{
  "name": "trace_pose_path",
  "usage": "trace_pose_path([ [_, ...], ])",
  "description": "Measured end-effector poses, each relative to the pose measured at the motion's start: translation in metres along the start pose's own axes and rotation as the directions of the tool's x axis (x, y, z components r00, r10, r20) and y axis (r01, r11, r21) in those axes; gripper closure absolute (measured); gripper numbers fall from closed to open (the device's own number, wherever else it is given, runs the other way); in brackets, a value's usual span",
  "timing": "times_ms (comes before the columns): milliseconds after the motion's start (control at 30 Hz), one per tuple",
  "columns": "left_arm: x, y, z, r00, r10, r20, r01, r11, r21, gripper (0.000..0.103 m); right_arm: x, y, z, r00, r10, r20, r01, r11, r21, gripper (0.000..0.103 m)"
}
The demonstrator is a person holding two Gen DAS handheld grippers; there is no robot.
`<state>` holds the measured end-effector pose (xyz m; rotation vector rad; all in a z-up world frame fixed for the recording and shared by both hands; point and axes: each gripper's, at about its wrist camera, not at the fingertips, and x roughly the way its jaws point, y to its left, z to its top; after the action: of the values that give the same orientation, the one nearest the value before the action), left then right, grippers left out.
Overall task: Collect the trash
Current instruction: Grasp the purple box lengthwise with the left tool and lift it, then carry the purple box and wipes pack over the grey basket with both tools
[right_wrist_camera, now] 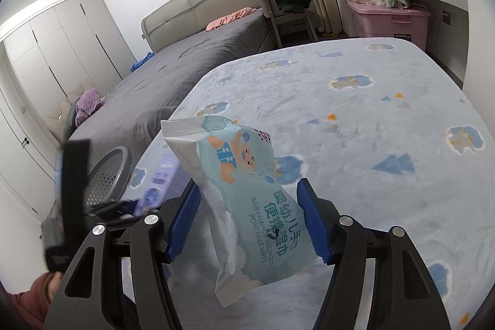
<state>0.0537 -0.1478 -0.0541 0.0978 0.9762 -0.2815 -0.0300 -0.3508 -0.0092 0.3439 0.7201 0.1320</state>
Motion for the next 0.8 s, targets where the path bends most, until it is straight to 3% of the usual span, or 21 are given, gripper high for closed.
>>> trace_pose_path([
  [400,-0.058,0.126,0.005,0.983,0.138,0.120,-0.124,0.985,-0.118,0.060,0.040,0.094,0.011,0.996,0.084,-0.032,-0.087,0.990,-0.108,0.041],
  [800,-0.062,0.250,-0.019,0.954,0.273,0.121,-0.240,0.942,-0.234,0.060,0.122,0.233,0.014,0.968,0.210,-0.136,-0.239,0.938,-0.252,0.041],
])
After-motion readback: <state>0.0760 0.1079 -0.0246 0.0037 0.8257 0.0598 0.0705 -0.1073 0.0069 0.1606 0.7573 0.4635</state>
